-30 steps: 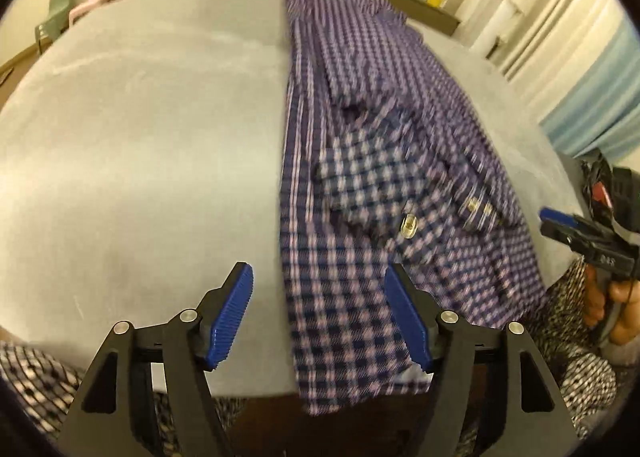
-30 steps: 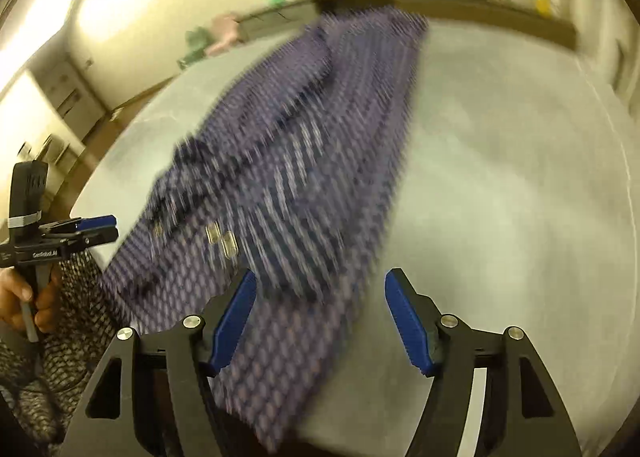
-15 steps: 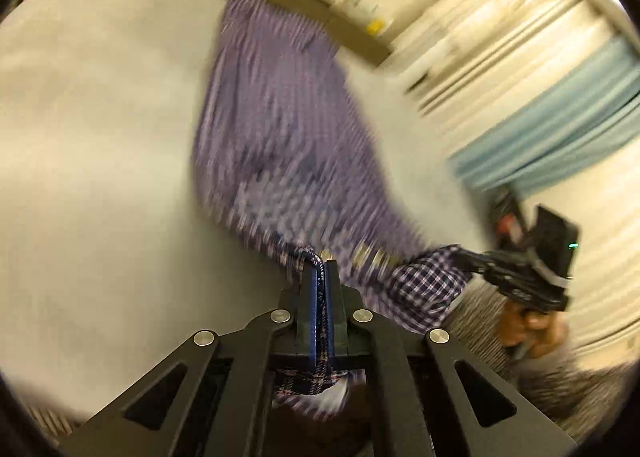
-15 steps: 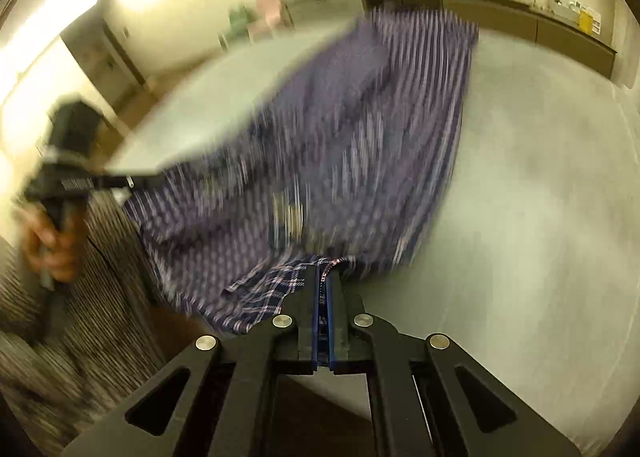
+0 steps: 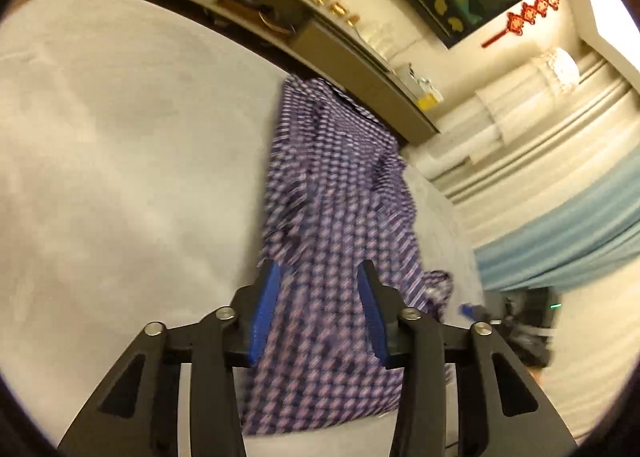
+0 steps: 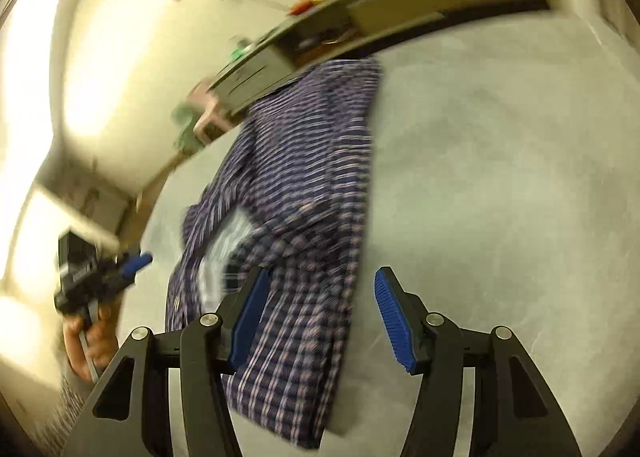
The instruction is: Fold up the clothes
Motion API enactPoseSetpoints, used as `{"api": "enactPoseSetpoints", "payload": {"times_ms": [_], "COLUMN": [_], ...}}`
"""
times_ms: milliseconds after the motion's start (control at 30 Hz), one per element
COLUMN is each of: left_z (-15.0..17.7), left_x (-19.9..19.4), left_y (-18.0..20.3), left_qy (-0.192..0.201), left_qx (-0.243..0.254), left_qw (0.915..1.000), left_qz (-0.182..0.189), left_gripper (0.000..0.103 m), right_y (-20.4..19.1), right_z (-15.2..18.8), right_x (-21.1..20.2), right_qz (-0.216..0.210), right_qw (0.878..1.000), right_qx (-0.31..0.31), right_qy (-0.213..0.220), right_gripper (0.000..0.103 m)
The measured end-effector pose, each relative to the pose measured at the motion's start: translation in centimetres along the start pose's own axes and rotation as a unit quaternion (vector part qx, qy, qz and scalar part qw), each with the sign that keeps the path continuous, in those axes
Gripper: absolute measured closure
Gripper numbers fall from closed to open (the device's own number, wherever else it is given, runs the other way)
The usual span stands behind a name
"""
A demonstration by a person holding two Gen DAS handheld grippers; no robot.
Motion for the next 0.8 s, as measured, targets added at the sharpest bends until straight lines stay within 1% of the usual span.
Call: {"api": "enactPoseSetpoints", "payload": {"times_ms": [33,67,100,133,167,200,233,300,367,400,433,467,500,533,600,633,667,700,733,800], "left_z": [0.4,1.4,2.5,3.7,4.9,6.0,7.2,9.5,11.0,11.6,11.9,12.1,12.4,12.3,12.3,12.4,12.5,12.6,12.4,11.8], "left_x": [-0.5,-0.5,-0.6,0.0,0.7,1.5,2.6,4.8,6.5,7.0,6.9,7.1,7.1,7.3,7.5,7.2,7.0,6.7,5.7,3.9], "left_y": [0.2,1.0,1.9,3.4,4.8,6.2,7.1,8.7,7.8,7.2,7.2,7.2,7.3,7.3,7.5,7.4,7.4,7.3,7.4,7.6], "left_qy": [0.000,-0.015,-0.029,-0.049,-0.067,-0.086,-0.102,-0.134,-0.158,-0.161,-0.150,-0.149,-0.150,-0.151,-0.156,-0.158,-0.159,-0.161,-0.154,-0.137], "left_qx": [0.012,0.036,0.061,0.094,0.128,0.161,0.188,0.242,0.251,0.249,0.257,0.266,0.269,0.267,0.263,0.262,0.262,0.261,0.259,0.254], "left_qw": [0.9999,0.9992,0.9976,0.9943,0.9894,0.9831,0.9766,0.9602,0.9507,0.9493,0.9491,0.9459,0.9447,0.9448,0.9443,0.9438,0.9433,0.9428,0.9452,0.9507], "left_qz": [-0.003,-0.007,-0.011,-0.011,-0.011,-0.012,-0.021,-0.041,-0.092,-0.104,-0.104,-0.110,-0.113,-0.115,-0.121,-0.124,-0.127,-0.130,-0.126,-0.113], "left_gripper": [0.060,0.060,0.060,0.060,0.060,0.060,0.060,0.056,0.055,0.055,0.055,0.055,0.055,0.055,0.055,0.054,0.054,0.054,0.054,0.055], "right_y": [-1.3,-3.2,-4.7,-6.2,-7.2,-8.1,-8.2,-8.1,-8.2,-8.7,-9.1,-9.6,-10.0,-10.1,-9.6,-8.9,-8.2,-7.6,-7.3,-7.1], "right_z": [0.3,1.0,1.6,2.3,3.1,3.8,4.4,5.6,5.5,5.1,4.6,3.6,2.4,0.6,-2.7,-4.1,-5.3,-5.5,-5.2,-3.6], "right_x": [-0.5,-1.0,-0.9,-0.7,-0.1,0.6,1.4,3.1,4.2,4.4,4.6,4.5,4.3,3.8,2.4,1.5,0.9,0.6,0.4,-0.6], "right_qz": [-0.005,-0.017,-0.018,-0.016,-0.007,0.002,0.011,0.038,0.062,0.071,0.078,0.082,0.085,0.085,0.067,0.058,0.055,0.057,0.063,0.075], "right_qw": [1.000,0.997,0.995,0.991,0.987,0.983,0.980,0.976,0.972,0.967,0.964,0.963,0.963,0.969,0.984,0.989,0.991,0.992,0.993,0.993], "right_qx": [-0.031,-0.070,-0.102,-0.133,-0.161,-0.185,-0.195,-0.207,-0.220,-0.234,-0.246,-0.251,-0.250,-0.230,-0.161,-0.114,-0.067,-0.049,-0.044,-0.057], "right_qy": [0.002,0.003,0.001,-0.002,-0.010,-0.018,-0.028,-0.049,-0.063,-0.067,-0.068,-0.062,-0.052,-0.027,0.038,0.075,0.102,0.100,0.092,0.077], "right_gripper": [0.045,0.045,0.045,0.045,0.045,0.048,0.050,0.057,0.062,0.064,0.066,0.066,0.066,0.066,0.066,0.065,0.064,0.064,0.064,0.064]}}
Point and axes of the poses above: each gripper's, at about its wrist camera, not at the fingertips, and x roughly the way its jaws point, y to its right, z to its underside, the point moved 4 cm from there along x, roughly the way its jaws point, and after that the axes turned 13 degrees about z, right-handed, at the moved point
